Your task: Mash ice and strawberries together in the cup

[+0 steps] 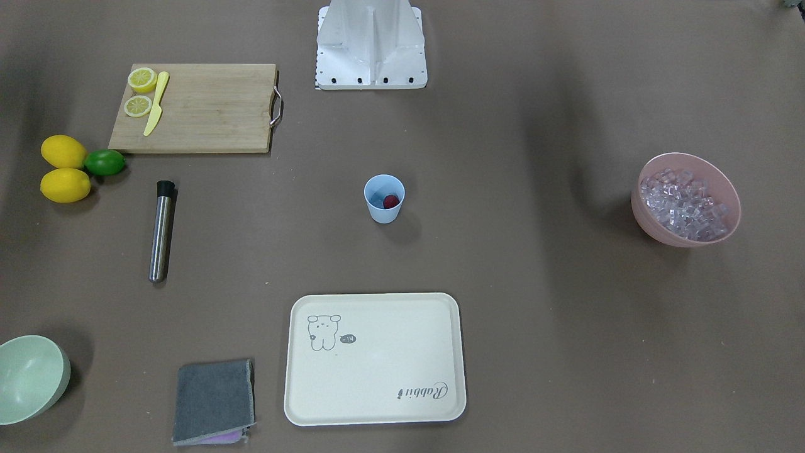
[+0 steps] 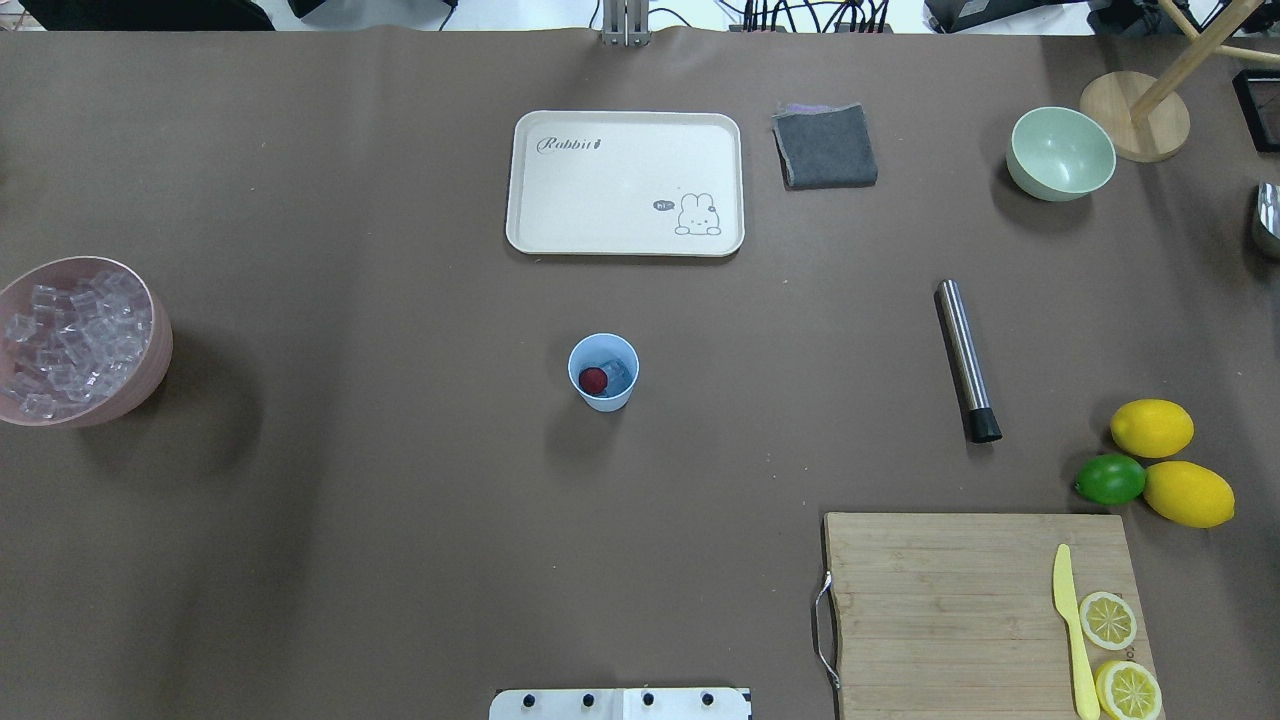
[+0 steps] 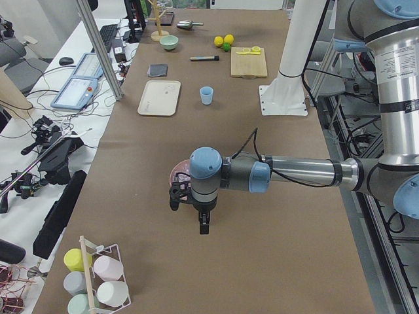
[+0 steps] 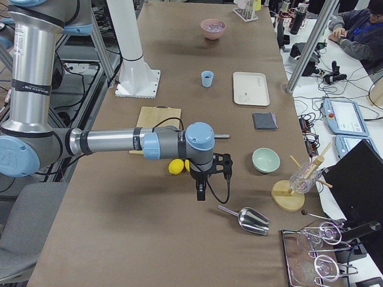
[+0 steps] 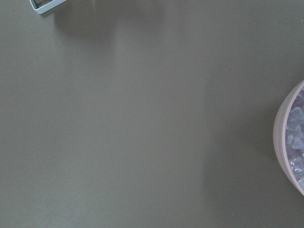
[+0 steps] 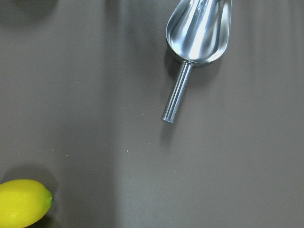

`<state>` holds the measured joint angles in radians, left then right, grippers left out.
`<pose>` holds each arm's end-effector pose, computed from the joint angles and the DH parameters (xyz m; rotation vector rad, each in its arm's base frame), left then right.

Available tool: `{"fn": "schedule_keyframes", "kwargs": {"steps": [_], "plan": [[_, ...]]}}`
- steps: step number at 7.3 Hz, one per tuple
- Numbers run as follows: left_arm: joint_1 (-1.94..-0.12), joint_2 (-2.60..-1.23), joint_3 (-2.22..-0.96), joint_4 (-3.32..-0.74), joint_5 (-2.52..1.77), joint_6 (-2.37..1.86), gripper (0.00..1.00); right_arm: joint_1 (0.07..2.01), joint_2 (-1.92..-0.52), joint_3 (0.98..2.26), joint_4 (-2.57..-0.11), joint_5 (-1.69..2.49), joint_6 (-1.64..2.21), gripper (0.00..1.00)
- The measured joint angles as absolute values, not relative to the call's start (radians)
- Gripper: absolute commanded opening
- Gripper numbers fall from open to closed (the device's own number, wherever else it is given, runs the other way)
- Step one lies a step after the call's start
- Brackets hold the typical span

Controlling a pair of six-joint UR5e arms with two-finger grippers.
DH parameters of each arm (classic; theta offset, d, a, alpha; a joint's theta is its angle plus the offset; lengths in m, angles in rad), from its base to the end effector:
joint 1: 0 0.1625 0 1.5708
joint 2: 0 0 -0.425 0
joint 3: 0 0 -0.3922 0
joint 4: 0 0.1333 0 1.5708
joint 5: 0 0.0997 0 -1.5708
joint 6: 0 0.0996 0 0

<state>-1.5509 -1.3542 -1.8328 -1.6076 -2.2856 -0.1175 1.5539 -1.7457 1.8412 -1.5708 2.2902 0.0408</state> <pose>-0.0599 -0.4073 0.6265 0.0295 0.7182 -0.0640 0.0605 -0.4239 0.6087 0.0706 -0.7211 -0.0115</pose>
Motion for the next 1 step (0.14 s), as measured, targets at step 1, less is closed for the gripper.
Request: {"fn": "schedule_keyframes", "kwargs": {"steps": [1], "plan": [[-1.551, -1.354, -1.832, -1.608, -2.286, -0.117, 0.98, 1.554, -1.746, 1.842, -1.571, 2.290, 0.041, 1.00]]}}
